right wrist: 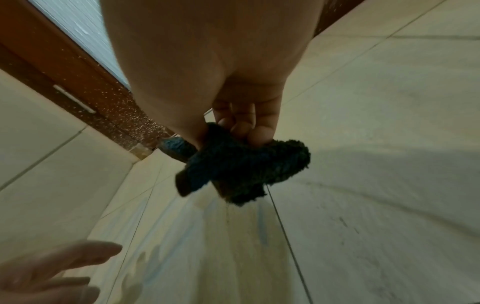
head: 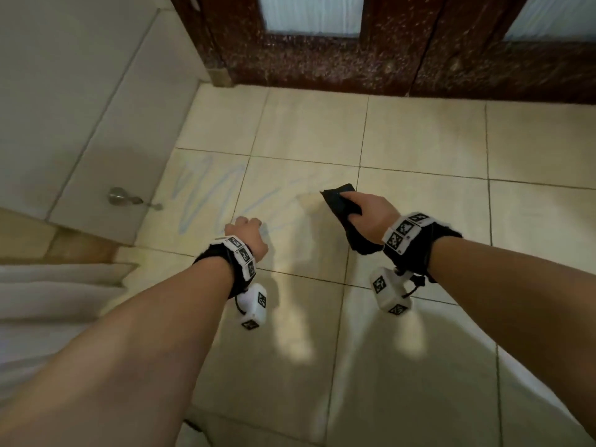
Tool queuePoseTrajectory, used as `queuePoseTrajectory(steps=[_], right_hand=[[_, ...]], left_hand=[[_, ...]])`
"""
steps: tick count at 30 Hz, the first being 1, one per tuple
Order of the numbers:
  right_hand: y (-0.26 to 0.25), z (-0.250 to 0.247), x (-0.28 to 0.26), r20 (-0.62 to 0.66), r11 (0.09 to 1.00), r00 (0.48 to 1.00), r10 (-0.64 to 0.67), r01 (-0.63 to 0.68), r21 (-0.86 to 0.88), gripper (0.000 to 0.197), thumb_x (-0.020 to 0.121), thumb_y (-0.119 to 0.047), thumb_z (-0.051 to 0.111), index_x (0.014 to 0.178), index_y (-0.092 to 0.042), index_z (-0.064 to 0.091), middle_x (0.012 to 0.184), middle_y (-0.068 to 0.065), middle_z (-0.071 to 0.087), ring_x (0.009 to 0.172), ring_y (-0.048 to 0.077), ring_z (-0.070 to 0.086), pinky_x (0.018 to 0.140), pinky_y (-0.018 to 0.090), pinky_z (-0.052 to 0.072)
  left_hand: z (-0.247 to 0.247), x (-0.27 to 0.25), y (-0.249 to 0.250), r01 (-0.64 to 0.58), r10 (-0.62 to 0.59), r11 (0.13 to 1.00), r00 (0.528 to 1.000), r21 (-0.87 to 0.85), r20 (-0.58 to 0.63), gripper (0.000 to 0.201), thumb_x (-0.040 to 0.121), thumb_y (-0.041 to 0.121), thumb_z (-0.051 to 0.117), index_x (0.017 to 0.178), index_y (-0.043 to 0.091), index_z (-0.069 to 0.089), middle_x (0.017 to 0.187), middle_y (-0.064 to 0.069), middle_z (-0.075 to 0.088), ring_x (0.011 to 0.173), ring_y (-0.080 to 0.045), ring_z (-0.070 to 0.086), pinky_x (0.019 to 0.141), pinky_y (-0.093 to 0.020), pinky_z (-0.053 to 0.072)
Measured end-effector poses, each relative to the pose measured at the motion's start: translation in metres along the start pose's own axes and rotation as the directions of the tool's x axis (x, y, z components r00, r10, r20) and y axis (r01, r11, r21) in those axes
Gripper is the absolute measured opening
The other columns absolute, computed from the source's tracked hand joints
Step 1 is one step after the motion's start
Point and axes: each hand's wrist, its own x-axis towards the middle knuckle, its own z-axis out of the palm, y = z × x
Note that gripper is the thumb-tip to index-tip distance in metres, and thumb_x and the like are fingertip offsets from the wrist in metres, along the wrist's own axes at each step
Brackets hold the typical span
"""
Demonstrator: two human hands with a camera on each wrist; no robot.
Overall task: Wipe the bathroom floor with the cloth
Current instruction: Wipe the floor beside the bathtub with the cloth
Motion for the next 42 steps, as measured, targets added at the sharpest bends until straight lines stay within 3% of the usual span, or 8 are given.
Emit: queuePoseTrajectory(steps=[7,11,15,19,23,30,34,42], right_hand=[[-0.080,-0.013,-0.007,-0.161,0.978,0.965,0.206,-0.199,0.061,0.057,0.094,-0.013,0.051,0.149,-0.024,0.041,0.141,0.008,0.056,0.123,0.028,0.055,0.100,0.031,0.042],[-0.098,0.010,0.003,-0.176,0.969,0.958,0.226,-0.202,0.142,0.057,0.093,-0.012,0.052,0.148,-0.024,0.043,0.136,0.007,0.060,0.118,0.026,0.058,0.097,0.031,0.046],[-0.089,0.045,0.022,-0.191,0.956,0.969,0.159,-0.103,0.275,0.056,0.092,-0.012,0.055,0.147,-0.020,0.045,0.137,0.007,0.059,0.122,0.024,0.056,0.104,0.031,0.043],[-0.078,0.074,0.022,-0.108,0.892,0.985,0.137,-0.075,0.446,0.064,0.094,-0.006,0.053,0.153,-0.021,0.033,0.138,0.007,0.056,0.121,0.025,0.056,0.099,0.038,0.050],[-0.070,0.079,0.017,0.037,0.881,0.999,0.031,-0.045,0.471,0.072,0.092,0.005,0.050,0.155,-0.023,0.029,0.115,0.003,0.057,0.097,0.020,0.060,0.069,0.027,0.055],[-0.045,0.075,0.014,-0.200,0.917,0.978,0.062,0.023,0.398,0.058,0.094,-0.023,0.063,0.148,-0.024,0.041,0.113,0.000,0.059,0.094,0.019,0.064,0.085,0.037,0.056],[-0.033,0.073,0.007,-0.079,0.904,0.993,0.090,-0.048,0.425,0.062,0.095,-0.029,0.064,0.151,-0.025,0.037,0.129,0.000,0.051,0.104,0.018,0.059,0.090,0.036,0.053],[-0.006,0.064,-0.008,-0.019,0.821,0.972,0.234,-0.188,0.539,0.025,0.091,-0.015,0.069,0.114,-0.007,0.065,0.098,0.015,0.071,0.081,0.028,0.072,0.064,0.033,0.060]], left_hand=[[-0.064,0.011,0.022,-0.359,0.380,0.854,0.925,-0.377,-0.022,0.045,0.092,0.026,0.060,0.136,0.018,0.052,0.137,-0.008,0.055,0.119,-0.026,0.056,0.099,-0.033,0.046],[-0.065,0.009,0.026,-0.419,0.484,0.744,0.875,-0.521,-0.013,0.039,0.091,0.018,0.059,0.129,0.014,0.059,0.126,-0.008,0.062,0.111,-0.022,0.060,0.095,-0.032,0.048],[-0.049,0.015,0.026,-0.181,0.441,0.464,0.896,-0.867,0.049,0.028,0.091,0.006,0.054,0.117,0.009,0.063,0.099,-0.012,0.070,0.085,-0.020,0.065,0.080,-0.036,0.050],[-0.028,0.024,0.024,0.005,0.389,0.328,0.911,-0.945,0.140,0.034,0.091,0.003,0.055,0.124,0.009,0.055,0.107,-0.014,0.068,0.093,-0.028,0.068,0.077,-0.039,0.057],[-0.007,0.030,0.020,-0.007,0.320,0.365,0.940,-0.931,0.119,0.042,0.088,0.002,0.063,0.126,0.014,0.050,0.113,-0.014,0.067,0.102,-0.031,0.066,0.090,-0.047,0.055],[0.011,0.023,0.010,-0.080,0.302,0.429,0.951,-0.900,0.059,0.048,0.087,-0.003,0.065,0.131,0.011,0.051,0.116,-0.011,0.062,0.106,-0.028,0.063,0.089,-0.045,0.055],[0.010,0.008,0.005,-0.108,0.390,0.490,0.914,-0.865,0.107,0.047,0.089,-0.005,0.061,0.132,0.012,0.052,0.119,-0.015,0.063,0.111,-0.030,0.062,0.093,-0.047,0.053],[0.029,0.005,0.038,-0.171,0.278,0.637,0.961,-0.752,0.017,0.031,0.083,0.000,0.070,0.107,0.015,0.058,0.095,-0.007,0.066,0.093,-0.028,0.067,0.085,-0.045,0.056]])
